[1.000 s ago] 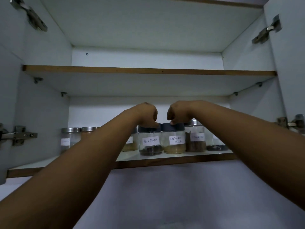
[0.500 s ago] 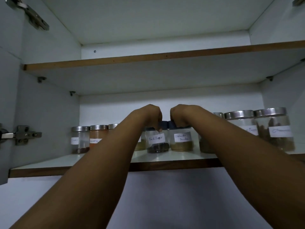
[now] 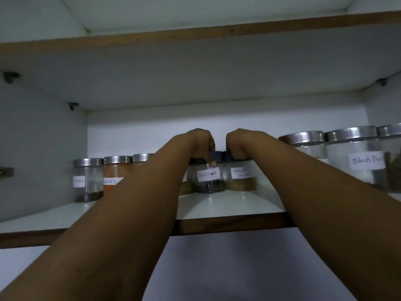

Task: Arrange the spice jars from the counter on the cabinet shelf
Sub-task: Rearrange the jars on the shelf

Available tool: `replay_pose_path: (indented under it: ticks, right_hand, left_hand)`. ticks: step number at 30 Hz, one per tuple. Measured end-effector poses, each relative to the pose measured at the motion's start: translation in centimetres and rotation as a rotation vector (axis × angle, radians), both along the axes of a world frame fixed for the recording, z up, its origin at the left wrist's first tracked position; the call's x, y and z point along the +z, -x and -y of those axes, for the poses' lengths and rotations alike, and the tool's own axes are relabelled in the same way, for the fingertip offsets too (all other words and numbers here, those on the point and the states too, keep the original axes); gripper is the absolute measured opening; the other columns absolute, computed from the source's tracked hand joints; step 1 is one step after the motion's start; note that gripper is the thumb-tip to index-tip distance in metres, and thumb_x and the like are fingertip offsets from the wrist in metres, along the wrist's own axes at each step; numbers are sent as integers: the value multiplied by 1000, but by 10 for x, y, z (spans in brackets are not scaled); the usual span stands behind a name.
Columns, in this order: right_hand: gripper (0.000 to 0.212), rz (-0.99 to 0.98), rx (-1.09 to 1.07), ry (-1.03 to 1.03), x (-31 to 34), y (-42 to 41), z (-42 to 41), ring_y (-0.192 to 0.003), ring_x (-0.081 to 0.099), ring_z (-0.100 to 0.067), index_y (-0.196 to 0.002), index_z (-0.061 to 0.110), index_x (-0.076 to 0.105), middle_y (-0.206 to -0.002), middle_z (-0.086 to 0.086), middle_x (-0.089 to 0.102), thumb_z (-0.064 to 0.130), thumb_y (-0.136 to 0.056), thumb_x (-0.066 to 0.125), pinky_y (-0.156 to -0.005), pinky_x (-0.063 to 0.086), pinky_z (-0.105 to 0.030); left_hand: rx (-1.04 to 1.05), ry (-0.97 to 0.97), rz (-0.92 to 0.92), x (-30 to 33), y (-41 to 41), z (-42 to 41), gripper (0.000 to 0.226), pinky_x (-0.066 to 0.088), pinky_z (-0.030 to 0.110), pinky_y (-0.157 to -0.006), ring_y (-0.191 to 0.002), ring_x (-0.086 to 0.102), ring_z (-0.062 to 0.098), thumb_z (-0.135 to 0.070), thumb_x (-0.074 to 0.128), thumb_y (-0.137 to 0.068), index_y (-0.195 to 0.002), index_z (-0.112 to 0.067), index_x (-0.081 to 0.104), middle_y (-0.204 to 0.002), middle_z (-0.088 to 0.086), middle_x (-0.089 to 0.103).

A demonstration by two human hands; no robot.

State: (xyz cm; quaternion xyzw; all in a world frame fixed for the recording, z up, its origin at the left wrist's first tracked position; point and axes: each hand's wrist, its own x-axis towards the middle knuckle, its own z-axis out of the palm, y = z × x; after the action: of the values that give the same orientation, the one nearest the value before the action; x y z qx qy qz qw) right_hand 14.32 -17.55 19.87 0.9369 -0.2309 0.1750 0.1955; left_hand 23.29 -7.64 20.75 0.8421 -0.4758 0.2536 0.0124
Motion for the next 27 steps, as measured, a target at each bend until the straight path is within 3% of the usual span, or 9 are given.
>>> replay_pose_path:
  ticks: [4,7,9,11,17,20,27]
  right_hand:
    - [18,-10,-13,-38,-8,-1,4,-84,53,-23,-108,9,63,-93,-6,56,19,-96,53,-72,42,-31]
    - [20,-21,-49,-47,-8,-2,8,-86,53,-23,-109,7,62,-101,-9,57,16,-98,48,-75,41,-31]
    - [25,-12,-77,-39,-8,-2,10,-95,57,-24,-116,3,61,-113,-13,61,17,-100,47,-78,42,-30]
    - [29,-16,-83,-19,-7,-3,11,-109,59,-26,-122,1,59,-124,-13,59,17,-101,45,-83,43,-30]
    - [32,-15,-76,-3,-6,-6,17,-117,57,-26,-127,3,57,-131,-12,56,19,-101,45,-86,43,-29]
    - [33,2,-73,-13,-7,-7,18,-117,56,-26,-128,5,57,-132,-12,56,20,-101,47,-91,44,-30]
    - [39,122,4,-58,-8,-3,19,-126,50,-27,-140,12,48,-141,-10,50,18,-101,46,-102,43,-34]
  left_hand:
    - [-46,44,5,-8,-7,-3,38,41,28,-75,-93,57,19,-40,78,-77,-105,-16,70,-105,3,68]
    - [-97,128,-44,-10,-8,-8,46,43,27,-82,-104,60,20,-42,76,-80,-116,-14,67,-114,2,67]
    - [-140,201,-80,-10,-7,-12,47,43,26,-87,-110,59,19,-38,74,-82,-121,-14,66,-119,2,66]
    - [-143,199,-79,-11,-7,-14,34,43,26,-82,-106,61,20,-31,73,-85,-114,-13,71,-113,3,69]
    - [-115,184,-41,-10,-7,-9,27,43,27,-76,-93,60,20,-25,75,-83,-104,-8,74,-104,7,71]
    - [-103,170,-16,-10,-4,-5,27,45,28,-77,-96,61,22,-24,75,-84,-105,-8,74,-104,7,71]
    - [-164,258,-22,-7,2,-8,46,47,32,-97,-113,58,20,-32,75,-83,-123,-12,64,-122,4,65]
